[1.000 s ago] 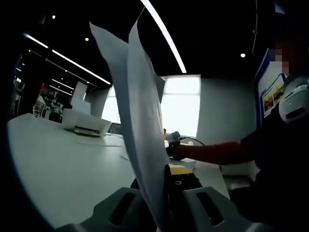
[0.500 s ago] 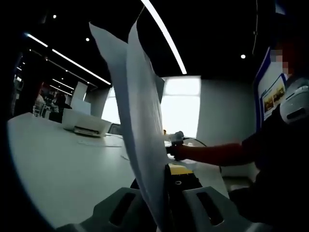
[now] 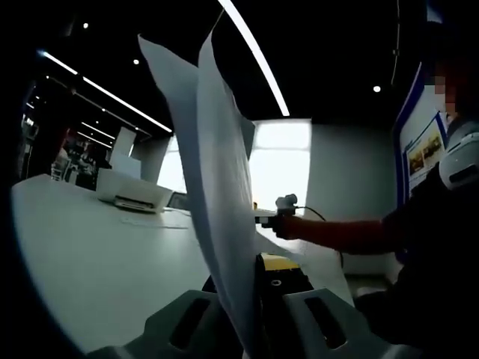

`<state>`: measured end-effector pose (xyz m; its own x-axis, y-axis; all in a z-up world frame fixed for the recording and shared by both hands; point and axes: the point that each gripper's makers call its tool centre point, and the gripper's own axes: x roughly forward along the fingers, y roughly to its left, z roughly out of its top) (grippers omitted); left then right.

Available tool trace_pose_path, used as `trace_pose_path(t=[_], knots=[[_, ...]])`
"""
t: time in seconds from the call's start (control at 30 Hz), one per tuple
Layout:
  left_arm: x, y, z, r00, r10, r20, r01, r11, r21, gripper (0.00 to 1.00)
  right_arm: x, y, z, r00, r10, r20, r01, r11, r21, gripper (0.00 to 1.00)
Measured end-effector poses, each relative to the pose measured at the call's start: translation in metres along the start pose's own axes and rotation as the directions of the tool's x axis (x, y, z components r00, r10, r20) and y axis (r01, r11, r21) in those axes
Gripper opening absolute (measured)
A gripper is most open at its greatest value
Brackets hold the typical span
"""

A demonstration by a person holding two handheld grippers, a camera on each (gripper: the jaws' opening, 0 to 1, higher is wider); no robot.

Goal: Organize the stack of printing papers by aligning and flattening the scattered papers on the table

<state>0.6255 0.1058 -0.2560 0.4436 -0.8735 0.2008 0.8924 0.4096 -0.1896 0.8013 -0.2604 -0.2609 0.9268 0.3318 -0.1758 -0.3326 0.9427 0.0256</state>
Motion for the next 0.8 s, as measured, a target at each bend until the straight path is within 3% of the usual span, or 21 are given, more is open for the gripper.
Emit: trace_pose_path(t=[0.33, 0.43, 0.8], knots=[[-0.002, 0.0, 0.0, 1.0, 0.001, -0.001, -0.001, 1.0, 0.0, 0.06, -0.026, 0.015, 0.057, 0.992, 0.048, 0.114, -0.046, 0.999, -0.015, 0.0], [-0.002, 0.001, 0.0, 1.0, 0.0, -0.003, 0.0, 1.0, -0.001, 0.06, -0.027, 0.01, 0.074, 0.987, 0.065, 0.146, -0.062, 0.998, -0.026, 0.0], [-0.001, 0.002, -0.003, 1.0, 0.019, -0.018, -0.019, 1.0, 0.005, 0.05, -0.061, 0.033, 0.141, 0.949, 0.145, 0.28, -0.125, 0.988, -0.088, 0.0]])
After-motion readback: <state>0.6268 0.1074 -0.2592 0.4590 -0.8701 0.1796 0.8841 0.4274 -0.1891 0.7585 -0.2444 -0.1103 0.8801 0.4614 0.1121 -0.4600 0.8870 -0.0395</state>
